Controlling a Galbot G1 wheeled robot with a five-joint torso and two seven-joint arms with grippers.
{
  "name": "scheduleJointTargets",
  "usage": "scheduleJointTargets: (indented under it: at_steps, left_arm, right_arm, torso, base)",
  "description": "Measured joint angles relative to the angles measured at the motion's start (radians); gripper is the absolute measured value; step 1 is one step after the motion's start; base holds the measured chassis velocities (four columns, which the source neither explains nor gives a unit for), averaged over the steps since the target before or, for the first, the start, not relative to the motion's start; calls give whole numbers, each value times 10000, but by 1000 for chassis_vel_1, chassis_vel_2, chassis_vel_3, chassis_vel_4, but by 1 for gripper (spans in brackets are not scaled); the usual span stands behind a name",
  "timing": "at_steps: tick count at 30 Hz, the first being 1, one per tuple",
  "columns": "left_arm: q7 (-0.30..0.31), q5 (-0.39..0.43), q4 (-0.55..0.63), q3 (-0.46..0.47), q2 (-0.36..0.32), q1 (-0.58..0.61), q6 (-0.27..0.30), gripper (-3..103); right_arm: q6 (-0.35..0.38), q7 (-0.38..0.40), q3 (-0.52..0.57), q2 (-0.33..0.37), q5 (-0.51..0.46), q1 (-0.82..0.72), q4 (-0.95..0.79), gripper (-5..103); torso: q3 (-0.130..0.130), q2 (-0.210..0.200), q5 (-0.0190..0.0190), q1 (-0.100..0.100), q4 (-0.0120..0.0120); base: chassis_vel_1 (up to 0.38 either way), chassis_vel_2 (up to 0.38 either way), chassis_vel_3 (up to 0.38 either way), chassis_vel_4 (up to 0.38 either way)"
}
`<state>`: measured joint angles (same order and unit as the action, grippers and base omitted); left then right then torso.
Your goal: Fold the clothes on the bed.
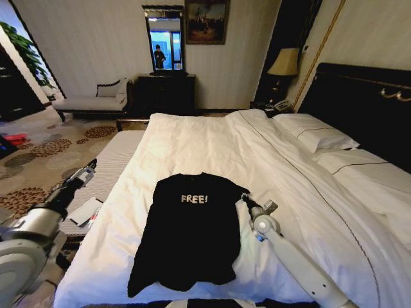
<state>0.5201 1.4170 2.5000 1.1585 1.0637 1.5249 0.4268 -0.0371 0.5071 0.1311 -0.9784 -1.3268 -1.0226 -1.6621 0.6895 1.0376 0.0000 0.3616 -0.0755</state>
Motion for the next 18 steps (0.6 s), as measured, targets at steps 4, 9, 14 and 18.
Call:
scheduleJointTargets:
  at_steps: [4,9,14,18]
  left_arm:
    - [-6,-95,0,-89,40,-1,2,100]
    - [-8,-153,-1,-123,54,5,5,100]
    - [-9,-168,-1,-134,72,4,5,100]
    - [-10,-189,-1,-152,82,8,6,100]
  right_arm:
    - [0,17,1,-7,0,-151,-43,54]
    - [-2,16,-12,-60,-117,-235,-159,76]
    - [-8,-2,-82,-113,-225,-251,-190,85]
    - [-14,-49,-160,-153,-258,-203,-78,64]
  torso:
    - [0,0,0,0,-1]
    - [0,0,0,0,0]
    - [0,0,0,0,0]
    - [0,0,0,1,0]
  base:
    - [0,0,0,0]
    - [0,0,0,0]
    - [0,0,0,0]
    - [0,0,0,0]
